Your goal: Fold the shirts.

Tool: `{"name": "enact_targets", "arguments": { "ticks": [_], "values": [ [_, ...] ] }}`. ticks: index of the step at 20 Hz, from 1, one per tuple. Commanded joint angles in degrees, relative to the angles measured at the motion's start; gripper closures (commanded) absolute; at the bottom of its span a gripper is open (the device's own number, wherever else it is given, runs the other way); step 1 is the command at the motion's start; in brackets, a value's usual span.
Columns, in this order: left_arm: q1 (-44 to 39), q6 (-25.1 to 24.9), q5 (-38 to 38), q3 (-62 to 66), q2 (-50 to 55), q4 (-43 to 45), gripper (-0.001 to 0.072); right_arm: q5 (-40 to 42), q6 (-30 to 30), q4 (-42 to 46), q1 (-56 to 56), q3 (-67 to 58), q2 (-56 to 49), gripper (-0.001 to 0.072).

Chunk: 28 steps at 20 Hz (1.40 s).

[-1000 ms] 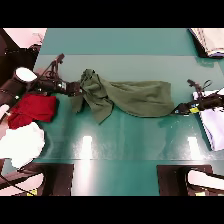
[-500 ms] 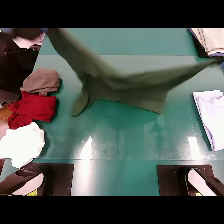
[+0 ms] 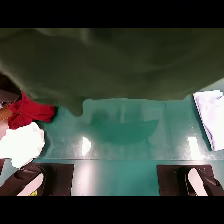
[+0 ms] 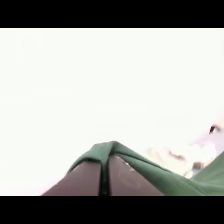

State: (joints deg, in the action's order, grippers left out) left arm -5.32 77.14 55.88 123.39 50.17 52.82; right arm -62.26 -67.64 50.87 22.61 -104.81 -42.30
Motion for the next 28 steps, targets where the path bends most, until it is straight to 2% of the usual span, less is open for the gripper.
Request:
{"name": "enact_targets", "arguments": {
  "ticks": [1, 5, 8, 10, 12, 15, 17, 19, 23, 25, 28],
  "values": [
    [0.00, 0.85, 0.11, 1.27, -2.08, -2.73, 0.0680, -6.88, -4.00, 0.20, 5.18, -9.01, -2.08, 0.0696],
    [0.00, 0.92, 4.24, -11.28, 0.17, -0.46, 0.0680, -19.67, -9.86, -1.88, 5.49, -13.55, -12.26, 0.0696],
    [0.00, 0.85, 9.49, -21.20, 7.74, -0.37, 0.0680, -26.12, -10.99, -0.46, 0.44, -5.38, -19.56, 0.0696],
    [0.00, 0.59, 11.39, -25.64, 14.58, 0.90, 0.0679, -27.74, -11.43, 4.72, -5.40, 1.66, -24.85, 0.0696],
    [0.00, 0.39, 12.41, -28.28, 22.27, 1.46, 0.0679, -27.78, -12.09, 10.97, -10.38, 7.96, -30.29, 0.0696],
    [0.00, -1.53, 10.75, -28.81, 34.05, 1.81, 0.0679, -25.40, -12.11, 13.84, -14.60, 12.94, -39.76, 0.0696],
    [0.00, -5.77, 5.81, -28.81, 40.15, 1.86, 0.0679, -19.67, -12.09, 13.73, -15.63, 12.79, -45.59, 0.0696],
    [0.00, -7.37, -0.66, -28.79, 43.71, 1.86, 0.0679, -13.92, -12.11, 13.57, -15.65, 10.10, -50.21, 0.0696],
    [0.13, -10.36, -10.27, -28.13, 44.68, 2.95, 0.0679, -9.60, -12.00, 13.77, -15.58, 1.88, -55.34, 0.0696],
    [1.27, -10.75, -8.20, -26.34, 44.68, 3.63, 0.0679, -9.75, -11.61, 13.92, -15.45, 0.74, -55.39, 0.0696],
    [5.46, -11.17, 0.66, -24.52, 44.63, 3.85, 0.0680, -12.24, -11.32, 17.92, -15.74, 4.94, -53.09, 0.0697]
  ]
}}
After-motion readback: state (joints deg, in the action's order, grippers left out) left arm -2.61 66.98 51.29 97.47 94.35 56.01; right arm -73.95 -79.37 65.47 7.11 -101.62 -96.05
